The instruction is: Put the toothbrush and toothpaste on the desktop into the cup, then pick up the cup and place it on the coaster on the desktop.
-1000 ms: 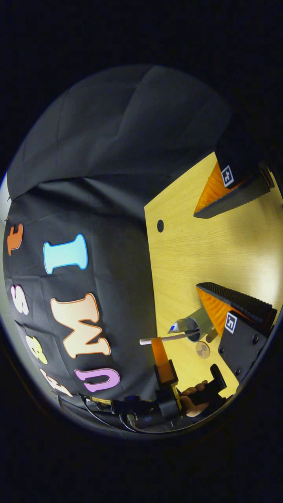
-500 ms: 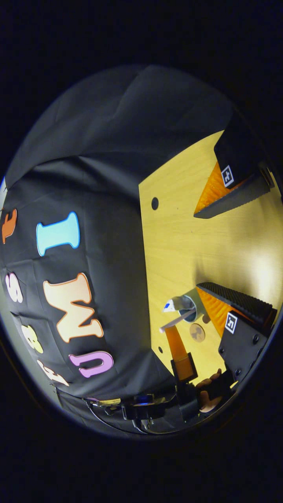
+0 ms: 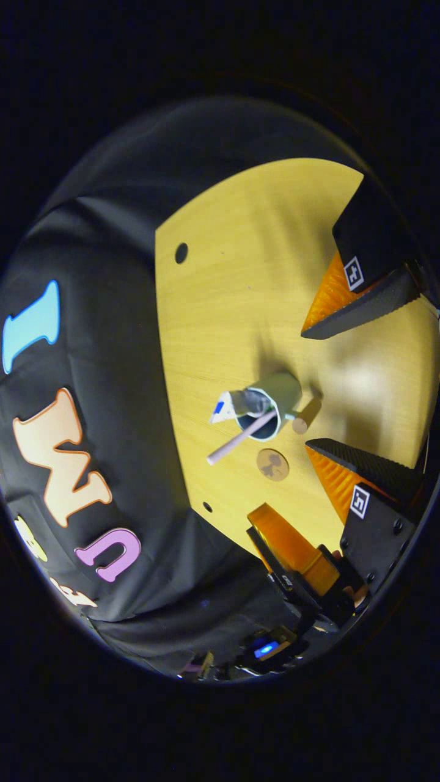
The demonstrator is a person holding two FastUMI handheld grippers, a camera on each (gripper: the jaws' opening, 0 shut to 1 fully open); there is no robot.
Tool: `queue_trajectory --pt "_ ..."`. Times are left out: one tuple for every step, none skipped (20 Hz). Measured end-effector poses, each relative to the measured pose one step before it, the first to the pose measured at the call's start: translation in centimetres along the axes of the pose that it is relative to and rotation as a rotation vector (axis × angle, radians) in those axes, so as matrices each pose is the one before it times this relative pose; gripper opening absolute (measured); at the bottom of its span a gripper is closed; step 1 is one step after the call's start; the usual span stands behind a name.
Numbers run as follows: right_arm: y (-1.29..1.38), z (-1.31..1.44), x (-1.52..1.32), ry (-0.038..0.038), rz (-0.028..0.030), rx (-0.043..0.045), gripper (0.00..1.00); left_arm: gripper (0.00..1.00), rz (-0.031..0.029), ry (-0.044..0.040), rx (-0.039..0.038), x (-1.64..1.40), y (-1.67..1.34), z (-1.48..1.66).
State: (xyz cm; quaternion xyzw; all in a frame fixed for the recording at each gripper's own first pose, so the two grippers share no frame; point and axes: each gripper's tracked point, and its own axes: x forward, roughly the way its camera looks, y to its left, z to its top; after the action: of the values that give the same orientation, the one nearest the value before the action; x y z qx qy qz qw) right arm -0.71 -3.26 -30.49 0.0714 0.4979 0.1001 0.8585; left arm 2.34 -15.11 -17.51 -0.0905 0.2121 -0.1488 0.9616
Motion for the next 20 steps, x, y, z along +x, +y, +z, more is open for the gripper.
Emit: queue_trajectory --pt "0.285 -0.084 0.791 0.02584 -0.00849 -0.00298 0.95 0.93 0.01855 0.00730 0.02635 -0.735 1.341 -0.247" --pt "0.587 -0.289 0.718 0.02653 -0.00014 0.00862 0.95 0.93 0.01027 0.00215 0.02390 -0.726 1.134 -0.116" --pt "0.559 -0.249 0.717 0.03463 0.00279 0.01277 0.99 0.94 0.01347 -0.00684 0.02090 -0.671 1.134 0.010" --pt "0.477 -0.157 0.722 0.02885 -0.00025 0.01289 0.99 0.94 0.01187 -0.00096 0.01285 -0.590 1.153 -0.115" --pt "0.218 -0.114 0.712 0.02921 -0.00623 0.00298 0.99 0.95 0.01147 0.00602 0.00600 -0.542 1.110 -0.366" --pt "0.197 -0.128 0.865 0.02537 -0.01129 -0.00215 0.99 0.95 0.01020 0.00744 0.00158 -0.396 1.066 -0.432" --pt "0.169 -0.036 0.600 0.02243 -0.00938 -0.00289 0.99 0.95 0.01366 0.00726 -0.00427 -0.477 1.027 -0.453" --pt "0.261 0.099 0.621 0.01701 -0.00730 0.00069 0.99 0.95 0.01300 0.00609 -0.00724 -0.496 1.014 -0.275" --pt "0.339 0.153 0.595 0.01433 -0.00418 0.00405 0.99 0.95 0.01350 0.00401 -0.01024 -0.361 0.945 -0.450" --pt "0.146 0.049 0.729 0.01444 -0.01108 -0.00227 0.99 0.95 0.01259 0.00343 -0.00938 -0.342 0.967 -0.260" --pt "0.018 0.086 0.623 0.01446 -0.01237 -0.00758 0.98 0.95 0.01347 0.00444 -0.00812 -0.222 0.865 -0.395" --pt "0.105 0.055 0.720 0.01442 -0.01316 -0.00835 0.98 0.95 0.01336 0.00402 -0.00712 -0.272 0.931 -0.198" --pt "-0.123 -0.060 0.599 0.01271 -0.01832 -0.01101 0.98 0.95 0.01211 0.00344 -0.00539 -0.224 0.867 -0.180" --pt "-0.081 0.156 0.656 0.00749 -0.01899 -0.01525 0.98 0.95 0.00962 0.00060 -0.00692 -0.170 0.830 -0.067" --pt "-0.221 -0.063 0.541 0.01301 -0.02164 -0.01385 0.98 0.94 0.00796 -0.00026 -0.00822 -0.191 0.785 -0.206" --pt "-0.038 -0.056 0.619 0.00851 -0.01200 -0.00805 0.93 0.95 0.01162 0.00461 -0.00562 -0.097 0.745 -0.217" --pt "0.007 -0.146 0.499 0.01822 -0.00870 -0.00194 0.98 0.95 0.01327 0.00478 -0.00235 -0.008 0.896 -0.358" --pt "-0.049 -0.137 0.422 0.01438 -0.01003 -0.00174 0.89 0.95 0.01120 0.00376 -0.00239 -0.133 0.786 -0.074" --pt "-0.133 -0.017 0.299 0.01291 -0.01386 -0.00672 0.89 0.95 0.00788 0.00185 -0.00246 -0.231 0.655 -0.109" --pt "-0.234 -0.084 0.433 0.01283 -0.01665 -0.01185 0.96 0.95 0.00663 0.00256 -0.00270 -0.073 0.626 -0.064"
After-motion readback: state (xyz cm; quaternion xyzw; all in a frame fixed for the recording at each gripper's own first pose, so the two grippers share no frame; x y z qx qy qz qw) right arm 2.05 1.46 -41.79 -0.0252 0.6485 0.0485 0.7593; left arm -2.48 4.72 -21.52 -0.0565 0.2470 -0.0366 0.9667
